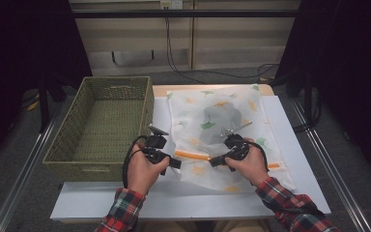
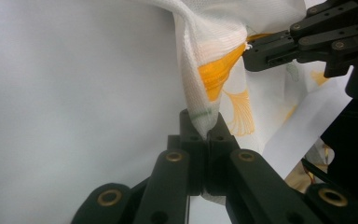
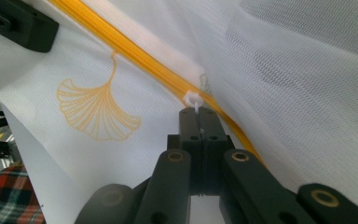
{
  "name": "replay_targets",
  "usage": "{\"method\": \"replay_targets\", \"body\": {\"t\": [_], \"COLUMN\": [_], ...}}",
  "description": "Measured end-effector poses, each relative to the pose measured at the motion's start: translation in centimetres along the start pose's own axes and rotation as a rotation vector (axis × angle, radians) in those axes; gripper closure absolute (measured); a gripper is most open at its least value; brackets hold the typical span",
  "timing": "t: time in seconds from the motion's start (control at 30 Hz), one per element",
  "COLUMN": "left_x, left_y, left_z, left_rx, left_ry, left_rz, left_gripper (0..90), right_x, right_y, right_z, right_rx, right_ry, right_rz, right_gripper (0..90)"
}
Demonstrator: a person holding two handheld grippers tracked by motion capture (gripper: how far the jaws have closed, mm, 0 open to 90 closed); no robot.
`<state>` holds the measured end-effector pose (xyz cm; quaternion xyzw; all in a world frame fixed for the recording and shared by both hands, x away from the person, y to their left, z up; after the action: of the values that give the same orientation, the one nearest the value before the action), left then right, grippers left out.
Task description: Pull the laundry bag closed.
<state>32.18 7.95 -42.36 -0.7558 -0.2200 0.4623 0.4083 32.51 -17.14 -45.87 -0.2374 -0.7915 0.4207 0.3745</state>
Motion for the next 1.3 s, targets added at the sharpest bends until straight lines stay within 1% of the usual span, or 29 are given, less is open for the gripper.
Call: {"method": "replay_targets", "body": {"t": [0.03, 0.07, 0.1, 0.13, 0.17, 0.2, 0.3, 0.4, 0.43, 0.47, 0.5, 0.53, 0.63, 0.67, 0.7, 0.73, 0.77, 0.83, 0.9, 0.93, 0.97, 1.0, 1.03, 1.07, 1.1, 1.17, 1.2, 1.3], "left_x": [0.1, 0.0, 0.1, 0.2, 0.1, 0.0, 0.0, 0.2, 0.2, 0.2, 0.2, 0.1, 0.1, 0.2, 0.2, 0.2, 0.1, 0.0, 0.0, 0.1, 0.2, 0.2, 0.3, 0.3, 0.3, 0.1, 0.2, 0.2], "left_y": [-0.1, -0.1, -0.1, -0.3, -0.2, -0.2, -0.1, -0.2, -0.2, -0.2, -0.2, -0.1, -0.2, -0.3, -0.3, -0.3, -0.2, -0.2, -0.2, -0.4, -0.4, -0.4, -0.5, -0.5, -0.5, -0.4, -0.4, -0.6], "left_z": [0.0, 0.0, 0.0, 0.0, 0.0, 0.0, 0.0, 0.1, 0.1, 0.1, 0.1, 0.1, 0.1, 0.2, 0.2, 0.2, 0.2, 0.2, 0.2, 0.2, 0.2, 0.2, 0.2, 0.2, 0.2, 0.1, 0.1, 0.1], "left_rx": [-0.002, -0.007, -0.007, 0.003, -0.004, -0.006, -0.007, 0.005, 0.010, 0.010, 0.004, -0.004, -0.006, 0.002, 0.004, 0.010, -0.006, -0.009, -0.004, 0.008, 0.006, -0.004, -0.005, -0.005, -0.003, -0.006, -0.001, -0.010], "left_ry": [0.006, -0.003, -0.001, 0.019, 0.002, -0.002, -0.003, 0.012, 0.017, 0.016, 0.011, -0.004, -0.008, 0.006, 0.007, 0.013, -0.009, -0.010, -0.007, 0.012, 0.006, -0.002, -0.003, -0.003, 0.003, -0.012, -0.003, -0.007], "left_rz": [-0.002, 0.000, 0.004, -0.003, 0.001, 0.000, 0.000, 0.000, -0.003, -0.003, -0.001, 0.004, 0.000, -0.006, -0.007, -0.002, 0.002, -0.001, 0.000, -0.003, -0.003, -0.001, -0.007, -0.001, -0.003, 0.003, -0.001, -0.001], "left_gripper": [88.7, 88.7, 88.7, 88.7, 88.7, 88.7, 88.7, 88.7, 88.7, 88.7, 88.7, 88.6, 88.7, 88.7, 88.7, 88.7, 88.7, 88.7, 88.7, 88.7, 88.7, 88.7, 88.7, 88.7, 88.7, 88.7, 88.7, 88.7], "right_x": [0.0, -0.1, -0.1, -0.1, -0.1, -0.1, -0.2, -0.3, -0.4, -0.4, -0.4, -0.4, -0.4, -0.3, -0.4, -0.5, -0.5, -0.4, -0.4, -0.4, -0.5, -0.5, -0.7, -0.8, -1.0, -1.0, -1.0, -1.1], "right_y": [0.0, -0.1, -0.1, -0.1, -0.2, -0.2, -0.1, -0.1, -0.2, -0.2, -0.3, -0.3, -0.3, -0.3, -0.3, -0.3, -0.4, -0.4, -0.5, -0.5, -0.5, -0.5, -0.5, -0.6, -0.7, -0.8, -0.8, -0.9], "right_z": [0.0, 0.0, -0.1, -0.1, -0.1, -0.1, 0.0, 0.2, 0.2, 0.2, 0.2, 0.1, 0.1, 0.1, 0.2, 0.2, 0.3, 0.3, 0.3, 0.3, 0.3, 0.3, 0.4, 0.5, 0.5, 0.7, 0.7, 0.7], "right_rx": [0.002, 0.000, -0.008, -0.009, -0.009, -0.009, -0.004, -0.011, -0.006, -0.003, -0.005, -0.002, -0.004, 0.000, 0.000, -0.001, -0.004, 0.001, 0.004, 0.005, 0.012, 0.021, 0.015, 0.013, 0.010, 0.010, 0.015, 0.007], "right_ry": [-0.004, 0.000, -0.001, -0.003, -0.006, -0.006, -0.009, -0.005, -0.001, 0.001, 0.000, -0.003, -0.009, -0.005, -0.001, -0.003, 0.000, 0.002, 0.001, -0.003, -0.008, -0.001, -0.003, 0.010, 0.005, 0.012, 0.012, 0.015], "right_rz": [0.002, -0.006, -0.008, -0.010, -0.011, -0.012, -0.006, -0.011, -0.013, -0.018, -0.013, -0.008, -0.011, -0.004, 0.002, -0.003, -0.008, -0.008, -0.006, -0.006, 0.005, 0.028, 0.026, 0.011, 0.001, 0.008, 0.011, 0.009], "right_gripper": [90.0, 90.0, 90.0, 90.0, 90.0, 90.0, 90.0, 90.0, 90.0, 90.0, 90.0, 90.0, 90.0, 90.0, 90.0, 90.0, 90.0, 90.0, 90.0, 90.0, 90.0, 90.0, 90.0, 90.0, 90.0, 90.0, 90.0, 90.0]}}
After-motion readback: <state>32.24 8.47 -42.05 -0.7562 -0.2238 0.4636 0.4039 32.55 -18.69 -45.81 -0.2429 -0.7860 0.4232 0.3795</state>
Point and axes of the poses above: each handheld gripper's, and its own axes: y roughly forward along the jaws, z roughly out of its underside, x roughly to its left, the point moved 2 cm from there along y, roughly forward along the jaws, and after that the axes turned 10 degrees about x, right-handed, at the moved point
